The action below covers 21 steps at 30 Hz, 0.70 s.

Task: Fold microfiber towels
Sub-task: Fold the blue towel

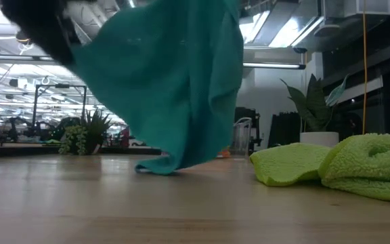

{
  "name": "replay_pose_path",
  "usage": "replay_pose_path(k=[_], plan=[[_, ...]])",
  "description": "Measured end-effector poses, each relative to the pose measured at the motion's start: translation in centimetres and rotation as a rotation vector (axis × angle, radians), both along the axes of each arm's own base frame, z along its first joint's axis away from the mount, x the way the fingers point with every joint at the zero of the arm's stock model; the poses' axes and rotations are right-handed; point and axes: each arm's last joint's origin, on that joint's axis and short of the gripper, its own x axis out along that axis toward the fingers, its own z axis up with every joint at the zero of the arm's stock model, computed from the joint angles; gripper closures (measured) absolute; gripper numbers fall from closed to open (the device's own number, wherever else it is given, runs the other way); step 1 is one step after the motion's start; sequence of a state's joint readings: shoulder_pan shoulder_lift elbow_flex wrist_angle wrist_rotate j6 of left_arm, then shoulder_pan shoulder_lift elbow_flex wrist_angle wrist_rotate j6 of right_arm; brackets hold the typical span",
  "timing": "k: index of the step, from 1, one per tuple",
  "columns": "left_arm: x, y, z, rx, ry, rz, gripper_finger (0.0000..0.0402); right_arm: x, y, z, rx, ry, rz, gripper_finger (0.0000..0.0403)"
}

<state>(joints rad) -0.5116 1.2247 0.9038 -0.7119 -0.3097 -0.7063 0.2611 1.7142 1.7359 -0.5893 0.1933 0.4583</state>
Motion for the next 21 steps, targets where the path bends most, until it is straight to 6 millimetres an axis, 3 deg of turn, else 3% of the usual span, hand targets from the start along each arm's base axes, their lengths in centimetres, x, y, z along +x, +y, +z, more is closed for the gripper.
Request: replay_pose_path(k=[4,11,16,21], plan=[[-1.2,-0.3,4.5,0.028,0.083,0.013,0.0401,-0.2,0.0,-0.3,-0.025,0.036,0.011,0.04],[-5.4,1.2,11.3,0.052,0.259,0.191,0.0401,-0.3,0.2,-0.3,-0.128,0.033,0.086,0.0399],[-6.1,1.2,14.0,0.008,0.149,0.177,0.0401,-0.2,0.1,-0.3,-0.223,0.024,0.136,0.0399],[-6.1,1.4,15.4,0.053,0.056,0.181,0.0401,-0.1,-0.4,-0.2,-0.421,0.024,0.145,0.0399]])
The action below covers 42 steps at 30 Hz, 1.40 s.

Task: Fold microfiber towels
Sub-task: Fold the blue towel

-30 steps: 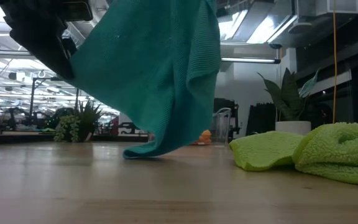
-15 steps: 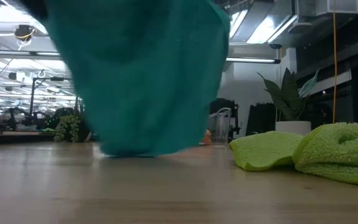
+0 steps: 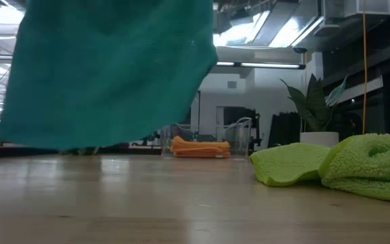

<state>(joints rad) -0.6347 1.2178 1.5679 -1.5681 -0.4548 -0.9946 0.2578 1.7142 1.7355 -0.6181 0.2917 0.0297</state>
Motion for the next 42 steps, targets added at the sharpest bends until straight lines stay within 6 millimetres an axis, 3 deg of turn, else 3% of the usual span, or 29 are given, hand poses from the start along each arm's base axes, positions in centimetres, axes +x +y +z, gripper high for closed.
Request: replay_pose_path(k=[9,15,26,42], plan=[[-0.1,0.2,1.2,-0.039,-0.025,0.005,0.0401,0.0,0.0,0.1,-0.008,-0.006,0.003,0.0392],[0.2,-1.0,0.6,-0.198,0.113,-0.063,0.0401,0.0,0.0,0.0,-0.013,0.003,0.003,0.0398],[0.9,-3.7,-0.7,-0.261,0.226,-0.066,0.0402,-0.4,0.5,0.0,0.007,0.02,0.004,0.0392],[0.5,-4.5,-0.8,-0.298,0.251,-0.036,0.0401,-0.7,1.5,0.5,0.126,-0.009,0.046,0.0393]])
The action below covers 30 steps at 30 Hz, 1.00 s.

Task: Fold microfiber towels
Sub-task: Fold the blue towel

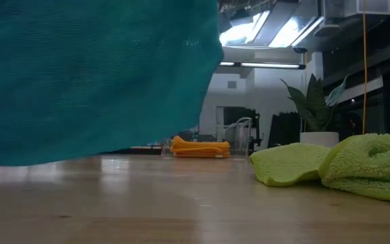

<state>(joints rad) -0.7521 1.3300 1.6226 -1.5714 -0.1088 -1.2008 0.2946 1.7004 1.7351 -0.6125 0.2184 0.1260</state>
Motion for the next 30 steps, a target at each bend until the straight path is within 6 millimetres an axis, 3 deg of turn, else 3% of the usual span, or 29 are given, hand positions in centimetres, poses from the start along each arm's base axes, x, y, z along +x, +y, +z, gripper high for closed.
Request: replay_pose_path(k=[9,18,23,30], plan=[[0.0,-0.1,0.0,-0.02,0.018,-0.002,0.0401,-0.1,1.0,0.3,0.006,-0.033,0.028,0.0387],[0.0,0.0,0.0,-0.024,0.016,0.034,0.0401,-0.1,1.7,0.2,-0.18,-0.064,-0.007,0.0395],[-0.1,0.0,0.0,-0.032,0.023,0.04,0.0401,-0.1,1.8,0.9,-0.175,-0.118,0.004,0.038],[0.0,0.0,0.0,-0.031,0.021,0.047,0.0401,-0.3,1.9,0.7,-0.138,-0.092,-0.016,0.0389]])
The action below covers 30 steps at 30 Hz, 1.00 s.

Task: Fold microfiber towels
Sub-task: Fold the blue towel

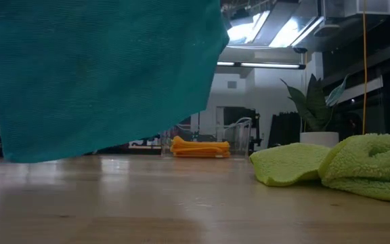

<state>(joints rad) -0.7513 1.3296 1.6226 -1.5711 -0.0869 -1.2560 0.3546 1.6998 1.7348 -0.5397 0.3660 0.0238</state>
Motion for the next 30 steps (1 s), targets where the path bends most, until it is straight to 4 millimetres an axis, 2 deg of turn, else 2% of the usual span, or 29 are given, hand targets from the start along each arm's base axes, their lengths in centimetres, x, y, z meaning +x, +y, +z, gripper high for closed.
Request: replay_pose_path(k=[4,8,18,22,30], plan=[[0.0,0.0,0.0,0.003,-0.002,0.001,0.0401,-0.3,0.2,0.3,0.016,-0.012,-0.02,0.0372],[0.0,0.0,0.0,0.008,-0.01,0.005,0.0401,-1.0,0.9,0.6,-0.055,-0.03,-0.071,0.0395],[0.1,0.1,0.0,0.018,-0.019,0.008,0.0401,-1.5,1.7,0.8,-0.035,-0.042,-0.063,0.0388],[0.1,0.1,0.0,0.019,-0.021,0.009,0.0401,-1.7,1.9,0.9,-0.038,-0.044,-0.055,0.0397],[0.0,0.1,0.0,0.015,-0.009,0.005,0.0401,-1.7,1.9,1.0,-0.031,-0.05,-0.062,0.0354]])
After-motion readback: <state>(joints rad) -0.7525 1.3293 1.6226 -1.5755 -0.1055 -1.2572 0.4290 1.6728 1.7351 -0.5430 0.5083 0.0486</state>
